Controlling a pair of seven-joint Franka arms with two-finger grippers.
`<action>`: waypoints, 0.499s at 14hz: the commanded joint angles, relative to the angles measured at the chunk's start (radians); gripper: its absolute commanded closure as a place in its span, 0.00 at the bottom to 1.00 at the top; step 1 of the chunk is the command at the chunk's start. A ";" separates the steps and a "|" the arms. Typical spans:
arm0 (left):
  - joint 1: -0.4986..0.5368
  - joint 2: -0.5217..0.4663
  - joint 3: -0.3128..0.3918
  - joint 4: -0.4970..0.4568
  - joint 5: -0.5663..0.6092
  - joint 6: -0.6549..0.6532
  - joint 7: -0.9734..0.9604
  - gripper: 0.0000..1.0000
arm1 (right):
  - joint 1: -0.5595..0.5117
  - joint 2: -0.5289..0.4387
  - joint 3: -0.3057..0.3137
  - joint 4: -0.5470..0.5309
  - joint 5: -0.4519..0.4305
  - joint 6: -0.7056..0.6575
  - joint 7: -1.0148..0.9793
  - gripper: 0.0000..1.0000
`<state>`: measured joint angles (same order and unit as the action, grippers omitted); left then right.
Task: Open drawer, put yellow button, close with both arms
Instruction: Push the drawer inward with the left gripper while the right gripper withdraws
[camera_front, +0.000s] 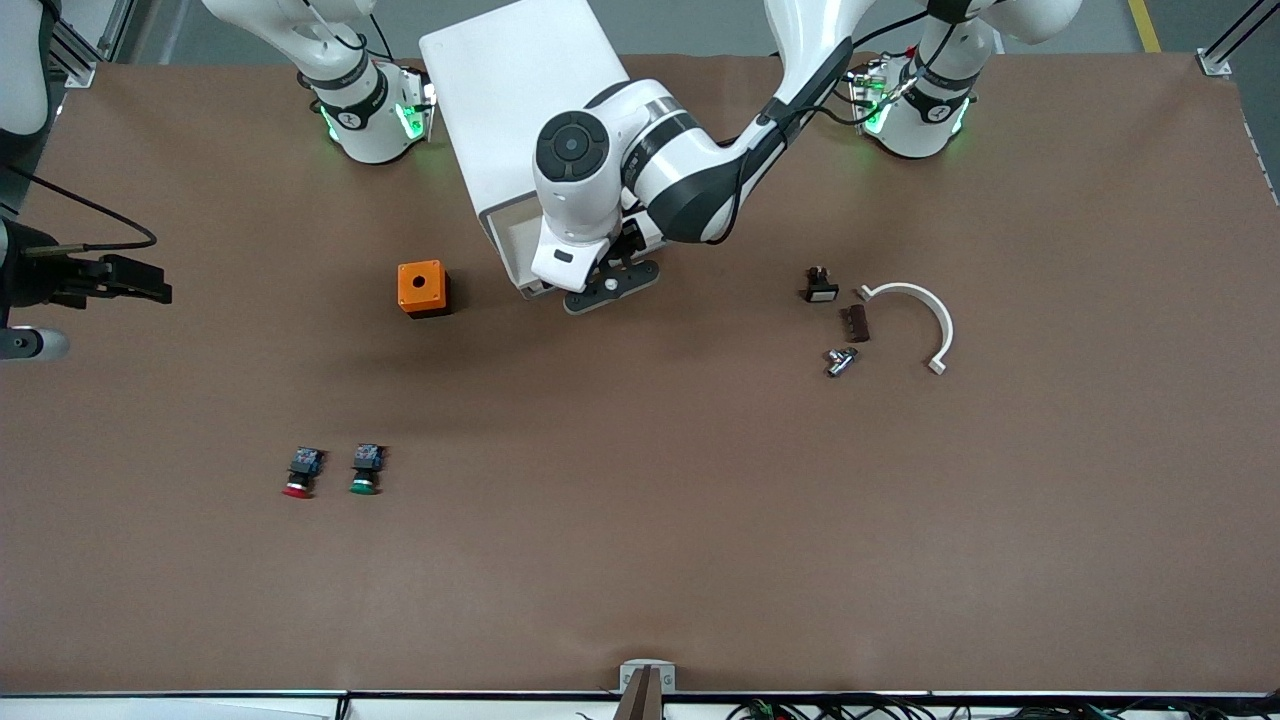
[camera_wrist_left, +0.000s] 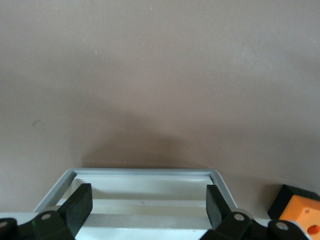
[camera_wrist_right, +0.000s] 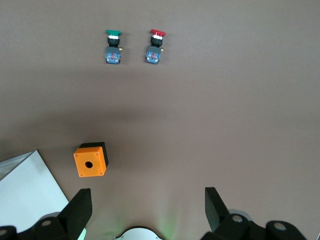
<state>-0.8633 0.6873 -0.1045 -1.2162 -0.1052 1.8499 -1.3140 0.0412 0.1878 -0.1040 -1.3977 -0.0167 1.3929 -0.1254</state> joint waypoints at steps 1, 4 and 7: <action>-0.019 0.000 -0.003 -0.005 -0.060 0.008 0.012 0.00 | -0.009 0.009 0.010 0.080 -0.017 -0.028 -0.008 0.00; -0.033 -0.002 -0.004 -0.019 -0.080 0.008 0.013 0.00 | -0.012 -0.004 0.009 0.118 -0.011 -0.051 -0.008 0.00; -0.040 -0.002 -0.004 -0.029 -0.117 0.008 0.013 0.00 | -0.024 -0.008 0.014 0.193 -0.005 -0.149 -0.013 0.00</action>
<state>-0.8970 0.6876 -0.1054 -1.2337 -0.1785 1.8499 -1.3140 0.0364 0.1819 -0.1047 -1.2609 -0.0168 1.2970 -0.1254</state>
